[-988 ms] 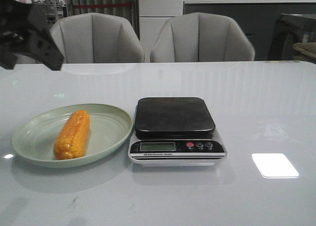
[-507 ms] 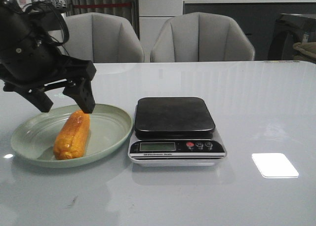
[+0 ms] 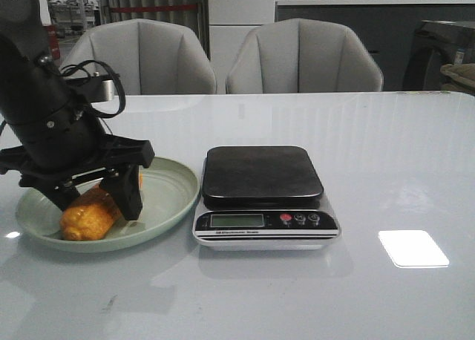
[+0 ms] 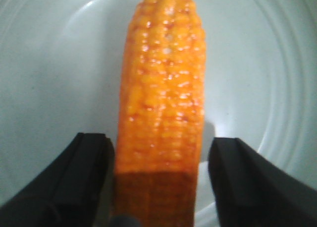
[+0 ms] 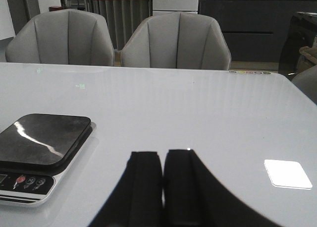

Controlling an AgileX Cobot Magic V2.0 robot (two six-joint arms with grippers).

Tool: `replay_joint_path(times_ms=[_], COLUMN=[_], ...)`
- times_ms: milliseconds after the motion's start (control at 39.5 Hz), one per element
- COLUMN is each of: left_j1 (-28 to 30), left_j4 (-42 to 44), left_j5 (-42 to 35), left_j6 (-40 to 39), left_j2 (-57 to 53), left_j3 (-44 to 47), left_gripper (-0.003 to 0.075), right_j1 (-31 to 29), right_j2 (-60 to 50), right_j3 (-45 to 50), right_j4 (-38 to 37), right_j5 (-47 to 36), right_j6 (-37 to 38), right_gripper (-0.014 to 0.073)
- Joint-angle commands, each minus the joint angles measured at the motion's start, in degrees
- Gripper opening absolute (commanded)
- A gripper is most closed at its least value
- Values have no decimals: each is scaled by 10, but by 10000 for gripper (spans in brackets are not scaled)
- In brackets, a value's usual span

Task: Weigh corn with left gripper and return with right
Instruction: 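Lower the left gripper over the corn cob on the plate and grasp it, then lift the corn with the left gripper and carry it onto the scale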

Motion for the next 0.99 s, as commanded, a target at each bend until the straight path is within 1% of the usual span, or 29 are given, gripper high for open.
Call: replay_joint_path(times_ms=[0,76,127,228,380,557,659,963], left_j1=[-3,-3,-5,-17,-44,-74,-90,-111], left_j4=[-35,-47,-51,-58,-76,-119,-124,-173], left_j5=[5,20,31,44,32,2,-5,-24], left_j6=[9,11,11,11,11,11,11,11], left_j2=[-23,-23,-23,-23,-23,-23,-17,36], left_j3=[-27,-49,-67,-103,-155,-180,-192,-226], left_gripper=[318,230,189,142,134,135,137,138], right_j1=[-5,-5,-5,-5,-5,-5,-5,-5], right_j2=[-10,-10,-10,-10,-10,-10,-11,-11], right_j3=[6,6,6,6,6,6,6,6], right_j4=[-8,-8,-8,-8,-8,-8,-8,-8], right_j5=[-49,-49,-49,-49,-49,-49,-49,-49], right_j6=[0,0,0,0,0,0,0,0], right_gripper=[169,169,169,169,169,169,169,169])
